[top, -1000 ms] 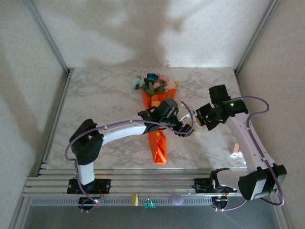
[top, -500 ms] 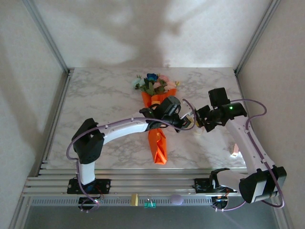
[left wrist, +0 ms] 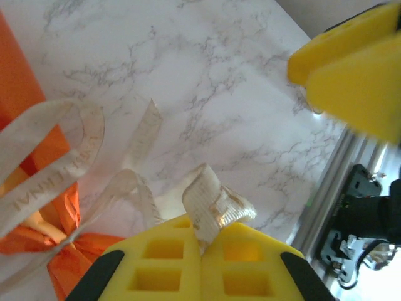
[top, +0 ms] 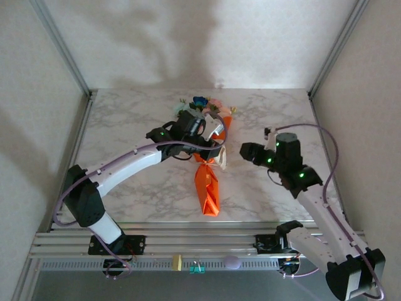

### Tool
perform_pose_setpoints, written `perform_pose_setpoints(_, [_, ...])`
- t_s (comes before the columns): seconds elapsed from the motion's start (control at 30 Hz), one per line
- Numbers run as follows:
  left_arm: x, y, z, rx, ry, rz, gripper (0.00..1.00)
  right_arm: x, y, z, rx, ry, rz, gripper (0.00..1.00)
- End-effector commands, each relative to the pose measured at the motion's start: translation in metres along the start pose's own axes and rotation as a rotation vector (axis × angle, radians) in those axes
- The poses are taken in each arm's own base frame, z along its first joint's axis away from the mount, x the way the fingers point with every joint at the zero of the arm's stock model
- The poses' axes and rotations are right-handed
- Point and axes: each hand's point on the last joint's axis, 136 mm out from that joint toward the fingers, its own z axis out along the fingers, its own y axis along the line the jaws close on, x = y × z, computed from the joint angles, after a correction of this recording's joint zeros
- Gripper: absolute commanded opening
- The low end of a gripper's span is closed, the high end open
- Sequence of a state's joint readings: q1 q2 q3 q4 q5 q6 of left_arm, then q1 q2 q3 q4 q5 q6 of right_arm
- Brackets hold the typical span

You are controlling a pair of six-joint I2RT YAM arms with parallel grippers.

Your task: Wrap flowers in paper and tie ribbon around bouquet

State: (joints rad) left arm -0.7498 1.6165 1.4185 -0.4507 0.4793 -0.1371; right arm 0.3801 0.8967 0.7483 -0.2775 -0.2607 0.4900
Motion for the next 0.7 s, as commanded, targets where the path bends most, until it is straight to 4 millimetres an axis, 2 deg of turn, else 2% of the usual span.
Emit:
perform_pose_setpoints(0.0, [0.006,0.012,-0.015,0.02,0.02,-0.124,0.0,-0.018,0.033,0.012,-0.078,-0.202,-0.384,0.6])
perform_pose_setpoints(0.03, [0.002,0.016,-0.017,0.025,0.003,-0.153,0.0,-0.01,0.044,0.018,-0.084,-0.191,-0.464,0.62])
perform_pose_setpoints(0.13, [-0.007,0.021,-0.021,0.058,-0.023,-0.215,0.0,0.0,0.061,0.033,-0.049,-0.174,-0.623,0.65])
perform_pose_setpoints(0.3, [-0.013,0.027,-0.023,0.066,-0.044,-0.264,0.0,0.004,0.08,0.051,-0.04,-0.207,-0.722,0.74])
perform_pose_setpoints(0.47, [-0.02,0.032,-0.03,0.082,-0.083,-0.306,0.0,-0.001,0.078,0.073,0.016,-0.216,-0.771,0.78])
perform_pose_setpoints(0.67, [-0.026,0.036,-0.036,0.088,-0.119,-0.337,0.0,-0.003,0.085,0.096,0.015,-0.185,-0.811,0.75])
